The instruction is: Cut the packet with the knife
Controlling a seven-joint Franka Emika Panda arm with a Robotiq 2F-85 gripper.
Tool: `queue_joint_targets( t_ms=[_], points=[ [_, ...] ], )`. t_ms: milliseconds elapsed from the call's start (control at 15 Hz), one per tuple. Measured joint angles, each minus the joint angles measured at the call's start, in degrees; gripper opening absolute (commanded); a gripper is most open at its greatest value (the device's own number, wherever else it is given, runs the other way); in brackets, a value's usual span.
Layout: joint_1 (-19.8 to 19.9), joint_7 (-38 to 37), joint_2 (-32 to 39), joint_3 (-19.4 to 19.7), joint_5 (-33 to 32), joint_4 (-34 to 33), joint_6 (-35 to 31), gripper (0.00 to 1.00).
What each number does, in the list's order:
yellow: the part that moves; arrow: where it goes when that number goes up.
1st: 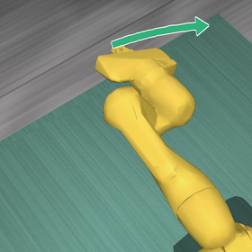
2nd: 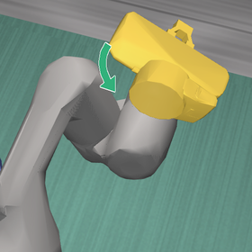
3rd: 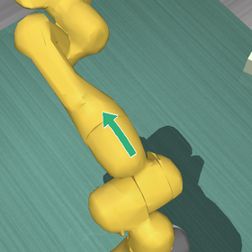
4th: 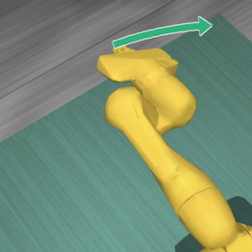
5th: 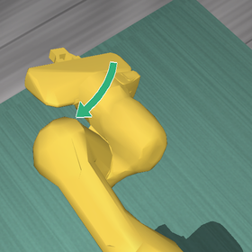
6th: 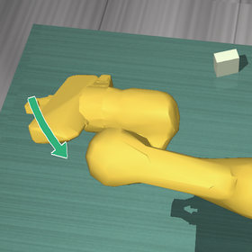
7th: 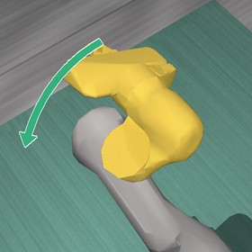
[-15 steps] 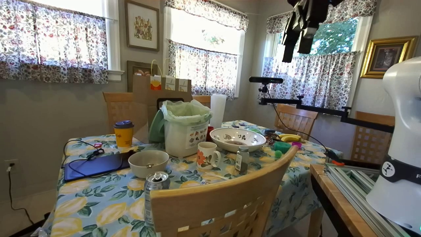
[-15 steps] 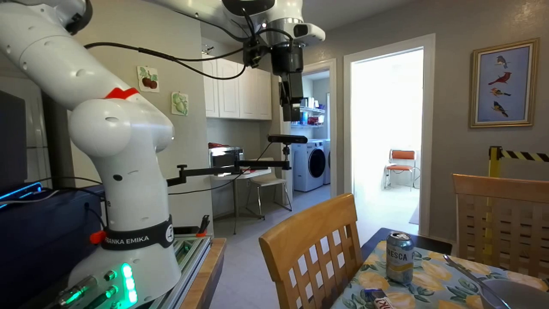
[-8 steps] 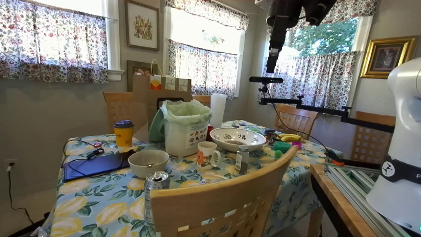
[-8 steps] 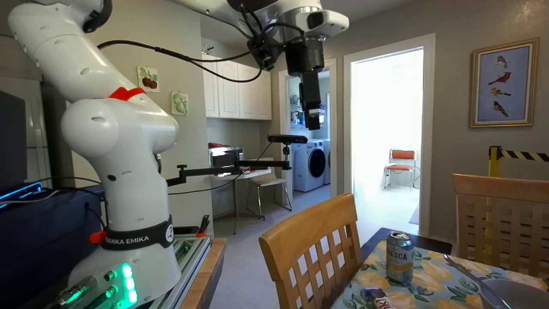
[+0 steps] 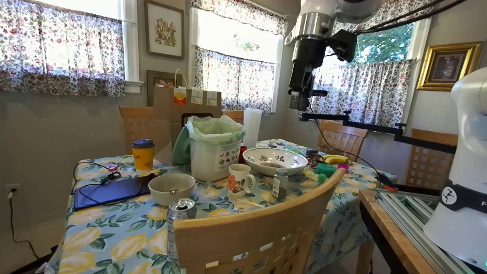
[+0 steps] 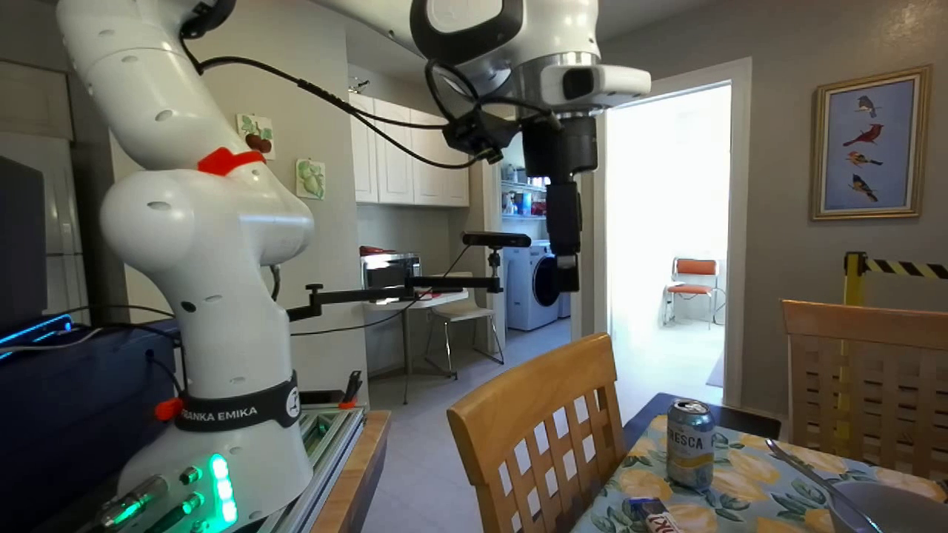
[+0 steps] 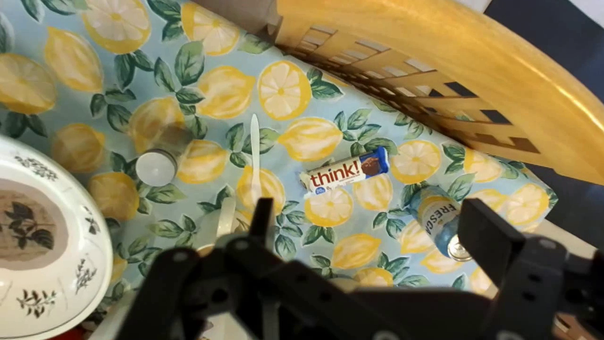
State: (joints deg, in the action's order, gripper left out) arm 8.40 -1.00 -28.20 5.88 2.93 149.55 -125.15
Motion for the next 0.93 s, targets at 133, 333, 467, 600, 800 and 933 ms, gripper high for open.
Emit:
queue_joint_targets(
  t_ms=[133,333,467,600,800,933],
  points=[
    [0.15,0.00,3.14,1.05,0.15,0.08,-1.36,1.00],
    [0.39,-0.53,5.87,1.43,0.15,0.03,-2.08,1.00],
    [0.38,-0.53,5.51,1.28,0.15,-0.04,-2.07,1.00],
    [0.38,-0.53,5.34,1.27,0.15,-0.08,-2.07,1.00],
    [0.38,-0.53,5.33,1.27,0.15,-0.08,-2.07,1.00],
    [0.38,-0.53,5.46,1.29,0.13,-0.08,-2.18,1.00]
  ],
)
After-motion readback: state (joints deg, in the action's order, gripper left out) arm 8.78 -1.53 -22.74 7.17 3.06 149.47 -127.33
